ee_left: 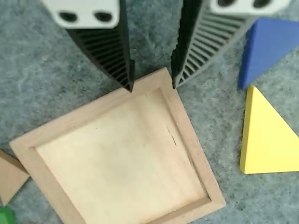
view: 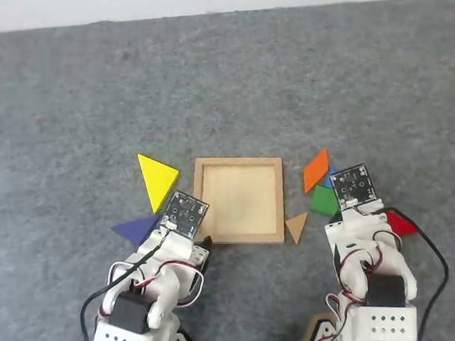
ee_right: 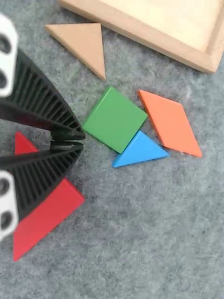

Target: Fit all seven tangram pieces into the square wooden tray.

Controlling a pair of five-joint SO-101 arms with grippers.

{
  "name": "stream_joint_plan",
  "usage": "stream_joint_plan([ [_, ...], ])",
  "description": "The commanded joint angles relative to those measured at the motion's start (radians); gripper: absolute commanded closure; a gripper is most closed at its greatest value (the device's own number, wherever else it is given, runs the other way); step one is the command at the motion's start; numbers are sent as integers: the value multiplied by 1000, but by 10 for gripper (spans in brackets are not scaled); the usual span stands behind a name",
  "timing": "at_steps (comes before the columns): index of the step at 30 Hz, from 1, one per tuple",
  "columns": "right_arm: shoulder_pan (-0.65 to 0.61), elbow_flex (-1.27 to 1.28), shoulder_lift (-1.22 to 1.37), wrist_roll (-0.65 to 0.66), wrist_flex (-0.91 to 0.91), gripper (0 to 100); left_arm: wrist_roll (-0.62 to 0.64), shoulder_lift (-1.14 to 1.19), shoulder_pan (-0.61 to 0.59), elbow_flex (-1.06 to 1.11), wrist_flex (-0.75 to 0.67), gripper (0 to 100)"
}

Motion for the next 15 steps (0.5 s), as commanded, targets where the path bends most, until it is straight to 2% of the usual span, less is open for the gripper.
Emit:
stream_joint_plan([
  [1,8,6,4,8,5,970,9,-21,2,-7,-21,863],
  [15,31,6,-2,14,4,968,8,-21,2,-7,-29,863],
])
